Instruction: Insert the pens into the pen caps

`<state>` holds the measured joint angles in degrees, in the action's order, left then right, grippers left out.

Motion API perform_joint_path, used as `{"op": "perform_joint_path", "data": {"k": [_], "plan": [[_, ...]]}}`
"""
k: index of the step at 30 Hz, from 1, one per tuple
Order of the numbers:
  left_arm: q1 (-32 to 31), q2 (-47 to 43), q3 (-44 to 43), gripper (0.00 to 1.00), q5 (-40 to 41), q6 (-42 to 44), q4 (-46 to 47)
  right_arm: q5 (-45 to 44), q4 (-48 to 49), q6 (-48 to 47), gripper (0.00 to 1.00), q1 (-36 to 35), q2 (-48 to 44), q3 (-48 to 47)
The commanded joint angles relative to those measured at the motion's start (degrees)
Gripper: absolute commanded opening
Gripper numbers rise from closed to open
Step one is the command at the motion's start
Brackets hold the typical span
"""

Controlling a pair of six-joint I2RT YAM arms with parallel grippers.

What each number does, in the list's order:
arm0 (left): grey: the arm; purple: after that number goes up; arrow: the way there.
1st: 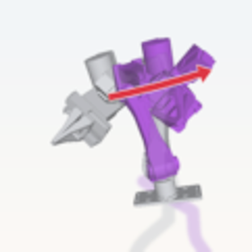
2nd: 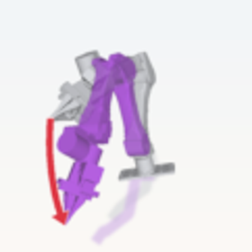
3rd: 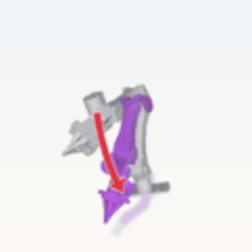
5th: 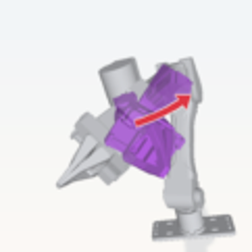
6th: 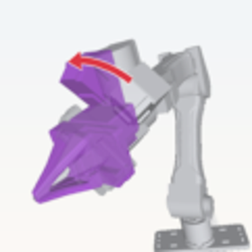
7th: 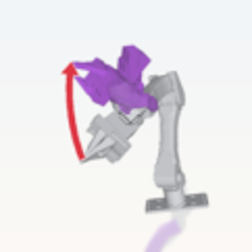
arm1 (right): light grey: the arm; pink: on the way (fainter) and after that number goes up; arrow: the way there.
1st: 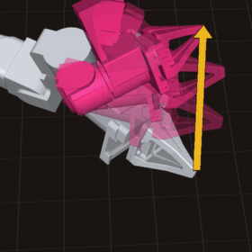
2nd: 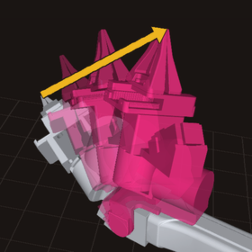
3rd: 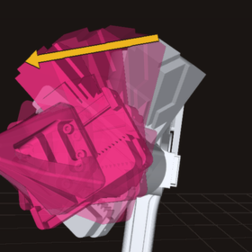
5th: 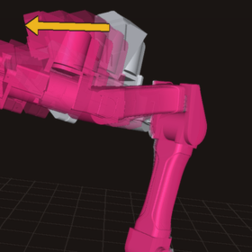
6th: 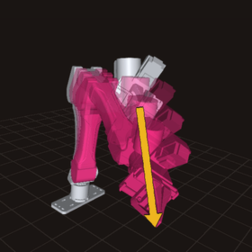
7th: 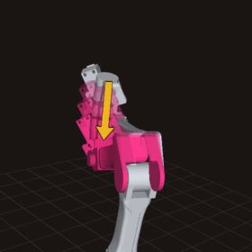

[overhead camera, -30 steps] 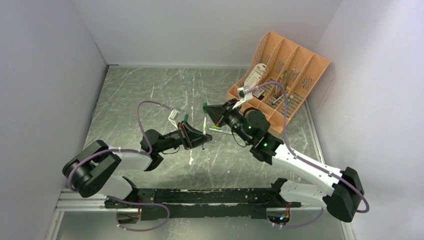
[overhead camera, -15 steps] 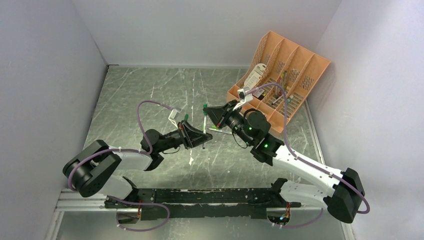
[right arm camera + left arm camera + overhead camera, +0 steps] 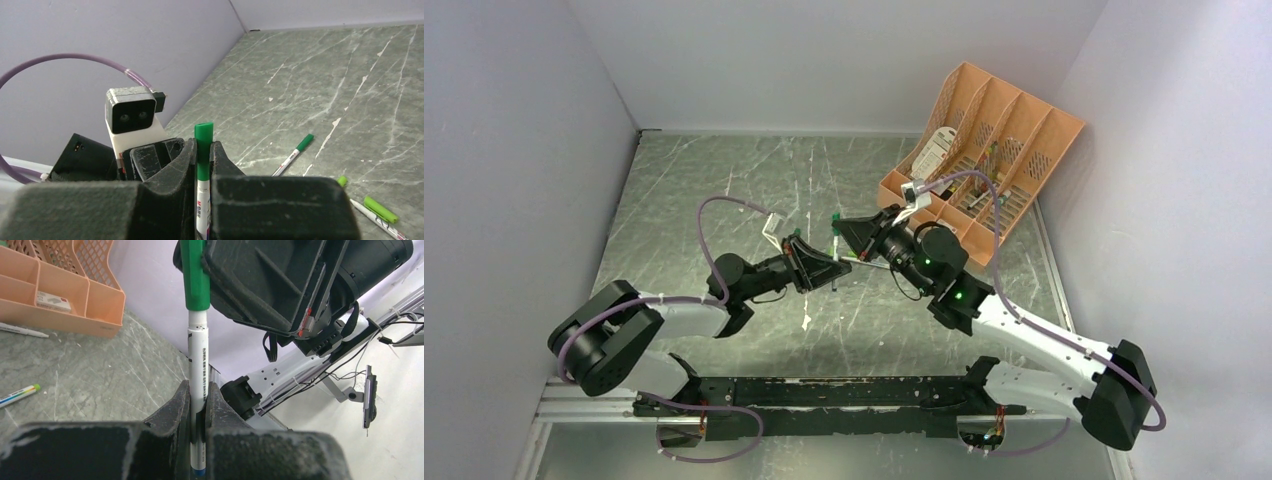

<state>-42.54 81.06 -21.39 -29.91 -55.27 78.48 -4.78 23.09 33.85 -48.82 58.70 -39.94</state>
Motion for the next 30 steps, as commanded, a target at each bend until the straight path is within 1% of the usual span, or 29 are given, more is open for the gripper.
{"op": "perform_joint_path", "data": {"k": [1,4,5,8,9,12,16,20,26,30], "plan": [[-0.26,-2.11,-2.89,0.07,1.27,3.49,-0.28,1.58,-0.55,-0.09,0.0,0.14,-1.3,0.92],[-0.3,-3.75,-4.45,0.07,1.19,6.15,-2.2,4.31,-1.25,-1.28,0.0,0.21,-1.28,1.31],[-0.32,-4.46,-5.11,0.07,1.0,7.72,-3.4,4.89,-1.44,-1.66,0.05,0.17,-1.64,1.65],[-0.28,-7.37,-7.36,0.07,-1.15,14.08,-12.14,4.88,-1.0,-2.12,0.34,0.17,-3.66,3.26],[-0.28,-8.41,-8.0,0.07,-1.52,17.13,-15.75,4.79,-0.76,-2.38,0.41,0.14,-4.59,3.62],[-0.27,-11.08,-9.47,0.07,-1.52,25.03,-25.76,3.71,-0.72,-3.4,0.55,0.18,-7.3,4.13],[-0.28,-12.55,-12.34,0.07,-2.23,33.48,-37.87,3.26,-0.72,-4.99,0.61,0.13,-9.54,3.91],[-0.34,-12.68,-14.25,0.07,-1.21,39.28,-44.7,4.69,-0.41,-6.86,0.65,0.21,-9.85,2.57],[-0.32,-12.83,-14.71,0.07,-4.04,39.26,-44.29,2.91,-0.66,-8.63,0.66,0.21,-8.21,0.24],[-0.28,-14.04,-14.74,0.07,-4.55,38.58,-43.99,2.55,-0.54,-8.1,0.62,0.21,-6.59,-1.35]]}}
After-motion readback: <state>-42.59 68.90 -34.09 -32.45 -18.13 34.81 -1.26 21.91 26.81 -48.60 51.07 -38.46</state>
